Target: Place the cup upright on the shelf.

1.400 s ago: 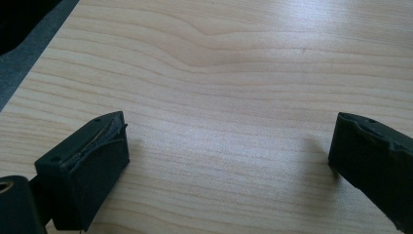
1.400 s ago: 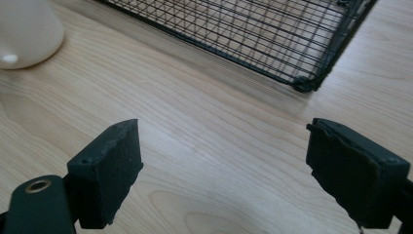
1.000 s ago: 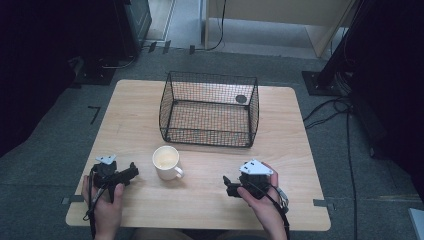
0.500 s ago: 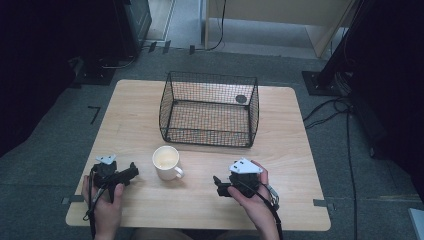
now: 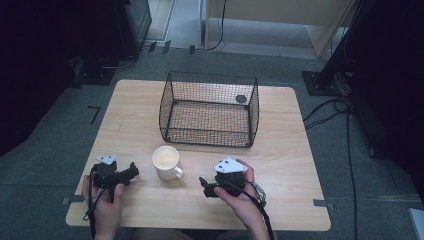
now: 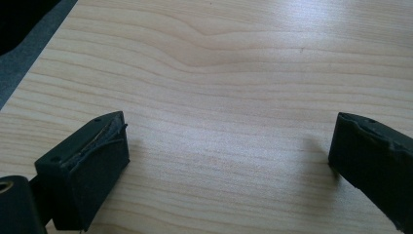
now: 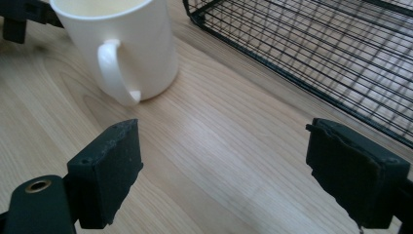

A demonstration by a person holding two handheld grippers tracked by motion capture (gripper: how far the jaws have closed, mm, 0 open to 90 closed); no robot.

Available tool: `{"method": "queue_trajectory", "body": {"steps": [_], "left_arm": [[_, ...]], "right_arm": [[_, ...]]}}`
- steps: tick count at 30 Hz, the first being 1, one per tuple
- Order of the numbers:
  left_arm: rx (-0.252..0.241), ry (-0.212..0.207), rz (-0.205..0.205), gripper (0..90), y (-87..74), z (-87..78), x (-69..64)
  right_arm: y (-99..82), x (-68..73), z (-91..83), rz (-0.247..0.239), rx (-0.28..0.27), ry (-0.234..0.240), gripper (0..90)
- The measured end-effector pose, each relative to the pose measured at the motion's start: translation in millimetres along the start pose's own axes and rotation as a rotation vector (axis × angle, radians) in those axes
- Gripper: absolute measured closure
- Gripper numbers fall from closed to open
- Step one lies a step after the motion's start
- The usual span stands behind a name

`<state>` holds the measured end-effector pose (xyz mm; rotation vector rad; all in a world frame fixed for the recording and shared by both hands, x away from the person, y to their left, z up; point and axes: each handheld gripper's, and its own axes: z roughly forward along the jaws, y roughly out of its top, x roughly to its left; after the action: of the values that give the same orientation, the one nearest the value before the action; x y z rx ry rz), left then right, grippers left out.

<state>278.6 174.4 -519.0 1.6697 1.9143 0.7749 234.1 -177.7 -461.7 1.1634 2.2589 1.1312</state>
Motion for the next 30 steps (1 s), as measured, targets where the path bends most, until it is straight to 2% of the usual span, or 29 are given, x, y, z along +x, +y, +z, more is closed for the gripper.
{"method": "queue_trajectory", "body": {"steps": [8,14,16,19,30], "left_arm": [[0.0,-0.001,0.0,1.2,0.0,0.0,0.0],[0.0,-0.001,0.0,1.2,0.0,0.0,0.0],[0.0,-0.002,0.001,1.2,0.0,0.0,0.0],[0.0,-0.002,0.001,1.2,0.0,0.0,0.0],[0.001,-0.001,0.001,1.2,0.2,0.1,-0.3]], "right_arm": [[6.5,10.2,7.6,-0.009,-0.009,0.038,12.4],[10.4,19.6,14.4,-0.034,-0.008,0.06,12.3],[13.7,24.5,17.5,-0.034,-0.016,0.088,12.2],[15.5,27.8,19.2,-0.044,-0.026,0.101,12.3],[22.2,42.0,36.7,-0.016,-0.02,0.157,14.4]]}}
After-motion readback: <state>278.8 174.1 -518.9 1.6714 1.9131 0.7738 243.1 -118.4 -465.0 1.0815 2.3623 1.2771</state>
